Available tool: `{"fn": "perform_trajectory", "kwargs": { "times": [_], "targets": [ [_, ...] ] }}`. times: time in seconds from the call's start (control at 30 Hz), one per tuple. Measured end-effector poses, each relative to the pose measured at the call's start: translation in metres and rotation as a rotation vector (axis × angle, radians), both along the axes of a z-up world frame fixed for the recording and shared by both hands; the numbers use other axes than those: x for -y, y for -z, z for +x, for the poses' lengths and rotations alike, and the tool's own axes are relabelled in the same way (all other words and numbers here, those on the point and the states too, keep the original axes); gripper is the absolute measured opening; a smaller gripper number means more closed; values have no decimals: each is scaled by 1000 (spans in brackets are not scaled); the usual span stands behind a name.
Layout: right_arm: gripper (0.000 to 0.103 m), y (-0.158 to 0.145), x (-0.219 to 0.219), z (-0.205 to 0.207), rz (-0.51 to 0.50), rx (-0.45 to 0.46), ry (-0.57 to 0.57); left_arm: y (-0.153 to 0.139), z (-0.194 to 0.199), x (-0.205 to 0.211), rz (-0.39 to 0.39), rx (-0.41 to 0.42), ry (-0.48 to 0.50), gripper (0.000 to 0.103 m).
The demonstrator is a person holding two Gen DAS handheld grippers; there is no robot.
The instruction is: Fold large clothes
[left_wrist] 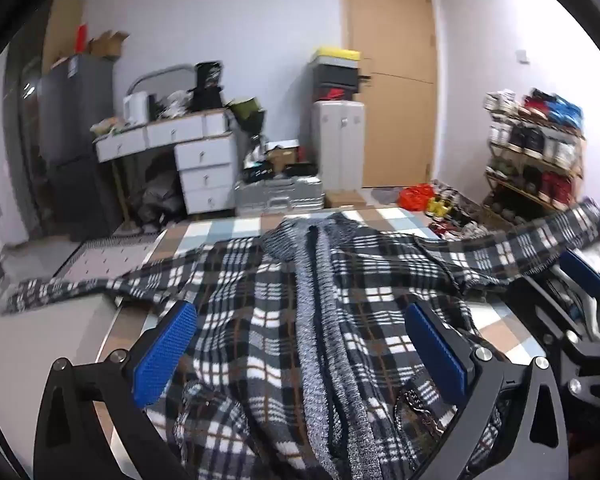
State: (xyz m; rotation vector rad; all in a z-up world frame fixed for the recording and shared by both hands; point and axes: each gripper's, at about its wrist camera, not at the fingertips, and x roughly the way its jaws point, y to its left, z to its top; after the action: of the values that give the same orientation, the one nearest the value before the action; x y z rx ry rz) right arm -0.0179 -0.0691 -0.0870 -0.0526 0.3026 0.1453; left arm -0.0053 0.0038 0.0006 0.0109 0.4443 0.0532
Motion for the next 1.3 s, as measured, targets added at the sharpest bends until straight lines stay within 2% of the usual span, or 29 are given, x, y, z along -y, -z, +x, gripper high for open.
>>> {"fn": "perform_trajectory", "kwargs": {
  "times": [0.03,0.13,0.17,0.2,0.33,1.3],
  "targets": [
    [103,0,1,0,7,4,0,0,-4,-1,-5,11,-10,102],
    [103,0,1,0,10,4,4,3,-9,27,67,8,-35,102],
    [103,0,1,0,12,4,2,5,-7,29,67,-2,-26,102],
    [103,1,1,0,13,2,1,4,-7,31,60,-7,-18,102],
    [103,-6,5,-1,24,3,10,-2,6,-2,-14,-42,10,102],
    [103,-7,8,-4,35,12,17,4,5,-1,7,-43,21,102]
  ]
}}
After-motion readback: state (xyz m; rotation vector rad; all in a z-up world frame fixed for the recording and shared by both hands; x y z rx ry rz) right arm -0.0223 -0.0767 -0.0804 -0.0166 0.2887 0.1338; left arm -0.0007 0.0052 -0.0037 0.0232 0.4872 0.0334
